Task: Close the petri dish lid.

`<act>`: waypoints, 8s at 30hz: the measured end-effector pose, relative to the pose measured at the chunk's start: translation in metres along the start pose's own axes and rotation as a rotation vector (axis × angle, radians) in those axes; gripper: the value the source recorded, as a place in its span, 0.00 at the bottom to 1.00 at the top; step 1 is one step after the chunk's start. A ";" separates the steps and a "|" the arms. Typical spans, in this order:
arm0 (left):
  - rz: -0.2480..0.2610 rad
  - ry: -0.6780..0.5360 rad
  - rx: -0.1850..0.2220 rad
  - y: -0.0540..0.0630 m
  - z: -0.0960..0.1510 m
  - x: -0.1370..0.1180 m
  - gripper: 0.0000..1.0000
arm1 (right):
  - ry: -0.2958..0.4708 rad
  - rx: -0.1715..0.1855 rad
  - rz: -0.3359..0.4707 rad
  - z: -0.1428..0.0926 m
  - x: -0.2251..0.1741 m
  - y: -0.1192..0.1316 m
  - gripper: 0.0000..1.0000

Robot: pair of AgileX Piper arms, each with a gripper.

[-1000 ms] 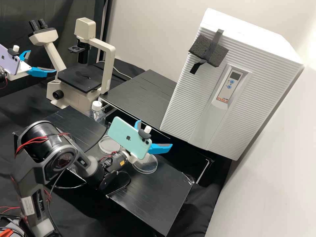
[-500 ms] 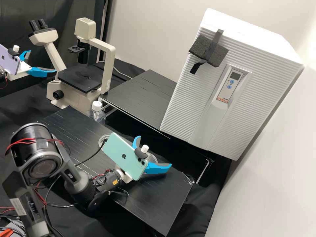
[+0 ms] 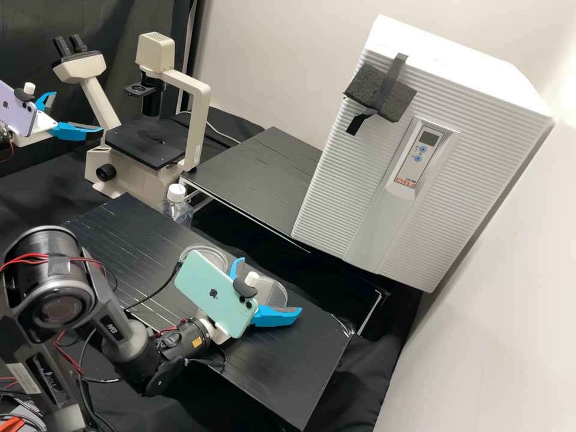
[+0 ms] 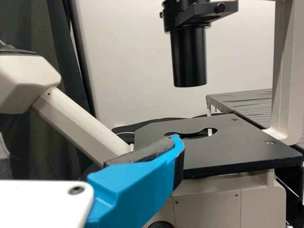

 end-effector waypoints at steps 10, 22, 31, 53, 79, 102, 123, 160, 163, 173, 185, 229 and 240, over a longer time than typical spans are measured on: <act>0.000 0.000 0.000 0.000 0.000 0.000 1.00 | -0.002 -0.001 -0.005 0.002 0.000 -0.002 1.00; 0.000 0.000 0.000 0.000 0.000 0.000 1.00 | 0.009 -0.053 0.020 0.005 0.001 -0.004 1.00; 0.000 0.000 0.000 0.000 0.000 0.000 1.00 | 0.002 -0.090 0.041 0.007 0.002 -0.003 1.00; 0.000 0.000 0.000 0.000 0.000 0.000 1.00 | -0.015 -0.127 0.032 0.010 0.003 -0.005 0.00; 0.000 0.000 0.000 0.000 0.000 0.000 1.00 | -0.013 -0.126 0.024 0.010 0.004 -0.006 0.00; 0.000 0.000 0.000 0.000 0.000 0.000 1.00 | 0.033 0.037 0.032 -0.004 -0.015 0.003 0.00; 0.000 0.000 0.000 0.000 0.000 0.000 1.00 | 0.396 -0.091 -0.091 -0.076 -0.029 -0.038 0.00; 0.000 0.000 0.000 0.000 0.000 0.000 1.00 | 0.323 -0.278 -0.185 -0.049 -0.018 -0.044 0.00; 0.000 0.000 0.000 0.000 0.000 0.000 1.00 | 0.325 -0.271 -0.189 -0.048 -0.018 -0.044 0.00; 0.000 0.000 0.000 0.000 0.000 0.000 1.00 | 0.383 -0.239 -0.221 -0.055 -0.024 -0.043 0.00; 0.000 0.000 0.000 0.000 0.000 0.000 1.00 | 0.367 -0.221 -0.273 -0.045 -0.020 -0.047 0.00; 0.000 0.000 0.000 0.000 0.000 0.000 1.00 | 0.321 -0.142 -0.273 -0.037 -0.035 -0.022 1.00; 0.000 0.000 0.000 0.000 0.000 0.000 1.00 | 0.372 -0.009 -0.108 -0.057 -0.050 0.000 1.00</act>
